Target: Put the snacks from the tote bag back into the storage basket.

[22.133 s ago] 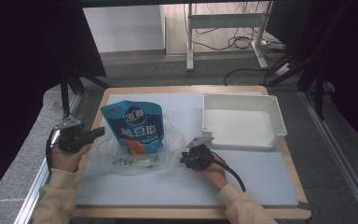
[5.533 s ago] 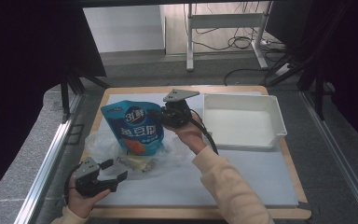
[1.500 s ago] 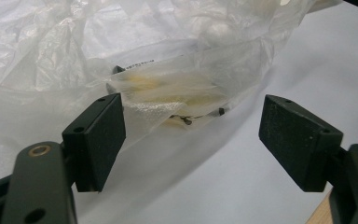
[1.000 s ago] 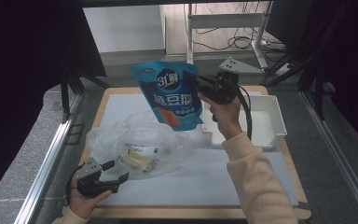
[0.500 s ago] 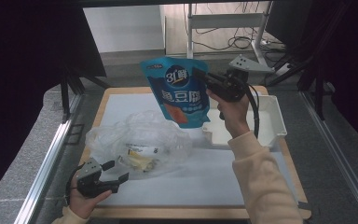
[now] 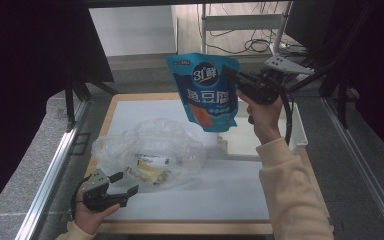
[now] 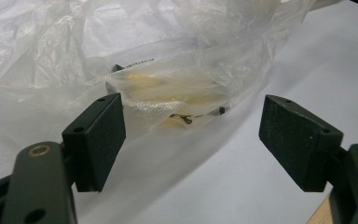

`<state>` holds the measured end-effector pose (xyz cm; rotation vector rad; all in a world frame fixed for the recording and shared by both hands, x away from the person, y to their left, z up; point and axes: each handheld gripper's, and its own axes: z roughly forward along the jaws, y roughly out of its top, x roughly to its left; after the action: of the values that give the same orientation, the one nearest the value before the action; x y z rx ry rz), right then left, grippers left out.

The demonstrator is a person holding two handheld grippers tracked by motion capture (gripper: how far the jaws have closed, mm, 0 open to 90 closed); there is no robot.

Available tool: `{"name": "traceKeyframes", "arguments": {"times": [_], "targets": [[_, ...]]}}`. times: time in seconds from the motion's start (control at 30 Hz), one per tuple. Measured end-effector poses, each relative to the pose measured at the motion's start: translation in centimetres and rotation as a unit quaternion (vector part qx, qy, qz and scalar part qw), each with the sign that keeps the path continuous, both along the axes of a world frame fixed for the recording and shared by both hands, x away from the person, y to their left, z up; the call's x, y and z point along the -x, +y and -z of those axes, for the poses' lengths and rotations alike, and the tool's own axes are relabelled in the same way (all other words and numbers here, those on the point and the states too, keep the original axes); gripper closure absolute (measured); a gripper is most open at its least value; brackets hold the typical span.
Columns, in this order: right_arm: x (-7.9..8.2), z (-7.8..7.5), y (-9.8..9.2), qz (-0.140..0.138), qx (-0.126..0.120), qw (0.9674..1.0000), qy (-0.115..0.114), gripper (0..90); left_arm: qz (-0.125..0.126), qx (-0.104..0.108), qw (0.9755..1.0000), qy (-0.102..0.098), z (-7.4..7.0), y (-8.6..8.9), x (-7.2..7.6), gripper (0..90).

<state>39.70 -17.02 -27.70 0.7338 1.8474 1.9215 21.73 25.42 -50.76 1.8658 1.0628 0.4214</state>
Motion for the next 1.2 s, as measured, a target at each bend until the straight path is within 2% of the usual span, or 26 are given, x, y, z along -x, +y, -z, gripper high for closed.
{"name": "traceKeyframes", "arguments": {"times": [0.4,0.8,1.2], "targets": [[-0.9,0.2,-3.1,0.039,-0.004,0.9992,0.002,89.1,-0.001,-0.001,1.0000,0.001,0.0,0.0,0.0,22.9],[-1.5,0.5,-5.9,0.078,-0.006,0.9969,0.009,89.0,-0.002,-0.001,1.0000,0.002,0.1,-0.1,0.0,22.9],[-2.0,1.1,-7.6,0.103,0.000,0.9945,0.014,89.0,-0.001,-0.003,1.0000,0.003,0.1,-0.1,-0.1,22.9]]}}
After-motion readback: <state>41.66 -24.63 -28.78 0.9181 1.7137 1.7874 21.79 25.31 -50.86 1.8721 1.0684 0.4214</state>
